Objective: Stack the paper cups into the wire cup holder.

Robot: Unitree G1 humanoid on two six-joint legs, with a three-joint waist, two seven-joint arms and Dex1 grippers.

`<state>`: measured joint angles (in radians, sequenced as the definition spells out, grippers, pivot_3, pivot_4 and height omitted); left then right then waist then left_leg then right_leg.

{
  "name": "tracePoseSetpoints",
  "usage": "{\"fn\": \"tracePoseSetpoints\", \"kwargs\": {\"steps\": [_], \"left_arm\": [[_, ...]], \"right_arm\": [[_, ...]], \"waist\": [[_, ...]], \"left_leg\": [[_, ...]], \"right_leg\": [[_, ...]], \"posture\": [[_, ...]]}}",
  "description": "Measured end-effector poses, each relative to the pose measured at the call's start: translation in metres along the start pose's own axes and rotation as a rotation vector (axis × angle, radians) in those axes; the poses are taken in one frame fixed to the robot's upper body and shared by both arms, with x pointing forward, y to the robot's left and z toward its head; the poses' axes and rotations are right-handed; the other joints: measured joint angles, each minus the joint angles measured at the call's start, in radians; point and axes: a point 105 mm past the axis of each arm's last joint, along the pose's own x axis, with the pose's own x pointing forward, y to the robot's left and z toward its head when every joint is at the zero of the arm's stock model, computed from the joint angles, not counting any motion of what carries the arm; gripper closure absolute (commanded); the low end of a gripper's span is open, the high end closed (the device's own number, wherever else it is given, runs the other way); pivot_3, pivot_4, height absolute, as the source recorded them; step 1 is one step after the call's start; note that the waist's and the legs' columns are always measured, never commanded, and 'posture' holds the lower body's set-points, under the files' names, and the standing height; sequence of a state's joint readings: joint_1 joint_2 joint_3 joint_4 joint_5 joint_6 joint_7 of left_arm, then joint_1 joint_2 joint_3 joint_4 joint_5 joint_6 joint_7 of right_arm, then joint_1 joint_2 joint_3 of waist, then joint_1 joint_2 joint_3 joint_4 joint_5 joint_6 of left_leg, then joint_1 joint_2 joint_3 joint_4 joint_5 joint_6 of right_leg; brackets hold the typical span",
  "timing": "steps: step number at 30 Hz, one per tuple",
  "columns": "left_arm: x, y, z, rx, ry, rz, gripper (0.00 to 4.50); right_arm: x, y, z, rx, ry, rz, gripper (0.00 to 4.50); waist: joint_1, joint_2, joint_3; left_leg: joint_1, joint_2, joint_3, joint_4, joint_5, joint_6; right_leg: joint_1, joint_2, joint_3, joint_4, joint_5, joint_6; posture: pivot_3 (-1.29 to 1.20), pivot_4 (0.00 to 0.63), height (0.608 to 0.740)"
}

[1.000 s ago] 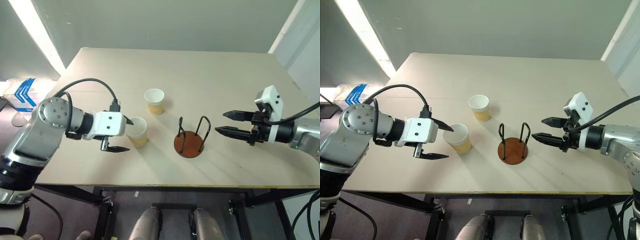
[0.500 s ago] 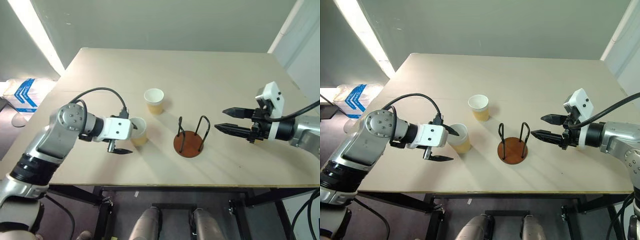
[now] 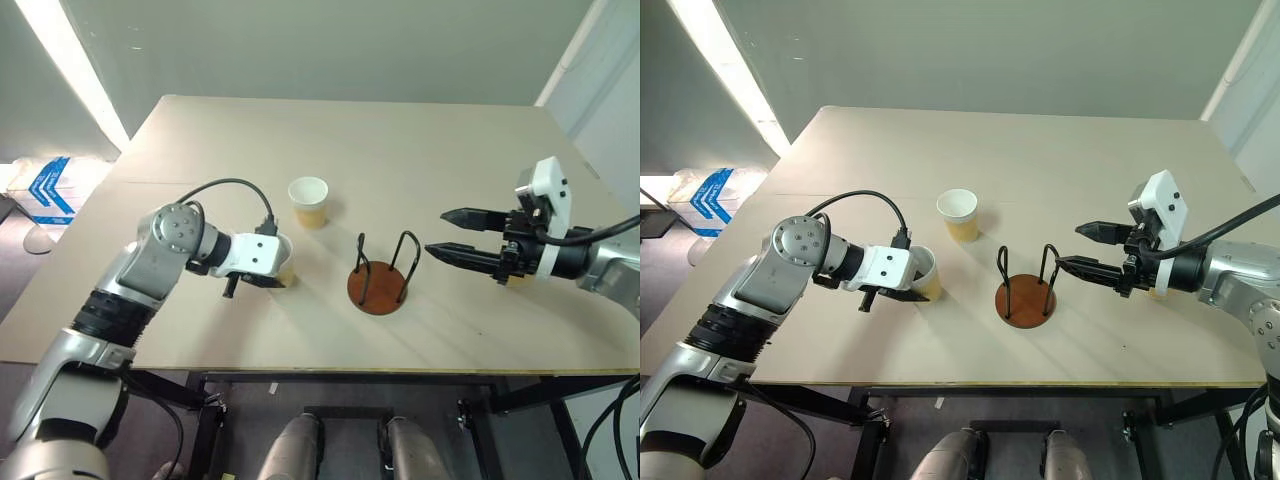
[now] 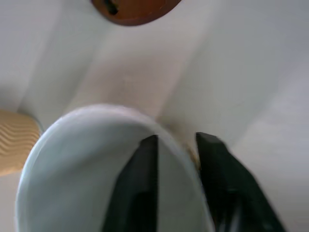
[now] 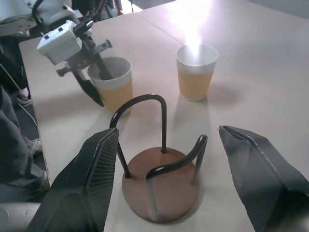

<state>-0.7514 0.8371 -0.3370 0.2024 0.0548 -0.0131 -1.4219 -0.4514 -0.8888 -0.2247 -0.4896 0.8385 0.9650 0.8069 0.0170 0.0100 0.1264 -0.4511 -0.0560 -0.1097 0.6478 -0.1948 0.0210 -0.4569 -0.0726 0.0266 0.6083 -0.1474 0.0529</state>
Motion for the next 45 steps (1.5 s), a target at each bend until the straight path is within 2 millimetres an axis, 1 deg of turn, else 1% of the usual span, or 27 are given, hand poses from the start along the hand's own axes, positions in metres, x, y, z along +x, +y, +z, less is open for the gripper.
{"fn": "tracePoseSetpoints", "kwargs": {"steps": [1,7,10,12,15,19,21,25,27,34,36,39,40,41,45], "left_arm": [[-0.001,0.000,0.003,-0.001,-0.016,-0.013,4.42],[-0.007,-0.001,0.018,-0.071,-0.119,-0.072,4.42],[-0.018,0.006,0.034,-0.086,-0.189,-0.068,4.42],[-0.028,0.013,0.050,-0.091,-0.246,-0.065,4.42],[-0.044,0.021,0.072,-0.080,-0.324,-0.060,4.42],[-0.065,0.027,0.088,-0.058,-0.371,-0.053,4.42],[-0.072,0.030,0.102,-0.030,-0.401,-0.070,4.42],[-0.080,0.035,0.126,0.035,-0.451,-0.110,4.42],[-0.078,0.038,0.133,0.051,-0.467,-0.130,4.42],[-0.060,0.054,0.152,0.105,-0.506,-0.194,4.42],[-0.049,0.058,0.154,0.119,-0.513,-0.208,4.42],[-0.029,0.064,0.160,0.128,-0.524,-0.239,4.42],[-0.023,0.064,0.161,0.131,-0.524,-0.254,4.42],[-0.018,0.064,0.161,0.136,-0.519,-0.263,4.42],[-0.002,0.061,0.160,0.173,-0.492,-0.289,4.42]], "right_arm": [[0.000,0.001,0.001,-0.006,-0.001,0.003,0.98],[-0.001,0.008,0.008,-0.033,-0.011,0.046,0.98],[-0.002,0.010,0.011,-0.055,-0.012,0.057,0.98],[-0.004,0.013,0.011,-0.076,0.001,0.070,0.98],[-0.008,0.024,0.007,-0.084,0.026,0.122,0.98],[-0.015,0.034,0.000,-0.087,0.066,0.170,0.98],[-0.019,0.037,-0.004,-0.091,0.090,0.177,0.98],[-0.020,0.040,-0.003,-0.108,0.090,0.179,0.98],[-0.020,0.039,-0.001,-0.115,0.081,0.170,0.98],[-0.024,0.041,0.001,-0.116,0.051,0.105,0.98],[-0.026,0.042,0.000,-0.108,0.045,0.084,0.98],[-0.028,0.044,-0.002,-0.095,0.042,0.058,0.98],[-0.028,0.046,-0.003,-0.091,0.040,0.054,0.98],[-0.028,0.047,-0.002,-0.095,0.037,0.048,0.98],[-0.029,0.050,-0.003,-0.086,0.033,0.028,0.98]], "waist": [[0.000,0.000,0.000],[0.000,0.000,0.000],[0.001,0.000,0.000],[0.003,0.000,0.000],[0.004,0.000,0.000],[0.003,0.000,0.000],[0.003,0.000,0.000],[0.003,0.000,0.000],[0.004,0.000,0.000],[0.006,0.000,0.000],[0.007,0.000,0.000],[0.011,0.000,0.000],[0.012,0.000,0.000],[0.012,0.000,0.000],[0.010,0.000,0.000]], "left_leg": [[0.000,0.000,0.000,0.000,0.000,0.000],[0.000,0.000,0.000,0.000,0.000,0.000],[-0.001,0.000,0.000,0.001,0.000,0.001],[-0.002,0.000,0.000,0.001,0.001,0.001],[-0.002,0.000,0.001,0.001,0.000,0.001],[-0.002,0.000,0.001,0.001,0.000,0.001],[-0.002,0.000,0.001,0.001,0.000,0.002],[-0.002,-0.001,0.001,0.002,0.000,0.002],[-0.002,-0.001,0.001,0.002,0.000,0.003],[-0.003,-0.001,0.002,0.005,-0.001,0.005],[-0.004,-0.001,0.002,0.006,-0.001,0.006],[-0.005,-0.001,0.003,0.012,-0.002,0.004],[-0.006,-0.001,0.003,0.015,-0.003,0.003],[-0.007,-0.001,0.004,0.016,-0.005,0.006],[-0.008,-0.001,0.007,0.019,-0.008,0.008]], "right_leg": [[0.000,0.000,0.000,0.000,0.000,0.000],[0.000,0.000,0.000,0.000,0.001,0.001],[0.000,0.000,0.000,-0.001,0.001,0.002],[0.000,0.000,0.000,-0.001,0.001,0.002],[0.000,0.000,0.000,-0.002,0.000,0.003],[0.000,0.000,0.000,-0.002,0.000,0.004],[0.000,0.000,0.000,-0.003,0.000,0.005],[0.002,-0.001,0.001,-0.004,0.001,0.006],[0.002,-0.001,0.001,-0.004,0.001,0.007],[0.004,-0.001,0.001,-0.008,0.003,0.013],[0.005,-0.001,0.001,-0.010,0.004,0.017],[0.006,-0.002,0.001,-0.010,0.004,0.021],[0.007,-0.001,0.001,-0.011,0.005,0.024],[0.007,-0.002,0.002,-0.011,0.005,0.027],[0.008,-0.002,0.003,-0.015,0.006,0.032]], "posture": [[0.00,0.150,0.740],[0.00,0.150,0.740],[0.00,0.150,0.740],[0.00,0.150,0.740],[0.00,0.150,0.740],[0.00,0.150,0.740],[0.00,0.150,0.740],[0.00,0.150,0.740],[0.00,0.150,0.740],[0.00,0.150,0.740],[0.00,0.150,0.740],[0.00,0.150,0.740],[0.00,0.150,0.740],[0.00,0.150,0.740],[0.00,0.150,0.740]]}}
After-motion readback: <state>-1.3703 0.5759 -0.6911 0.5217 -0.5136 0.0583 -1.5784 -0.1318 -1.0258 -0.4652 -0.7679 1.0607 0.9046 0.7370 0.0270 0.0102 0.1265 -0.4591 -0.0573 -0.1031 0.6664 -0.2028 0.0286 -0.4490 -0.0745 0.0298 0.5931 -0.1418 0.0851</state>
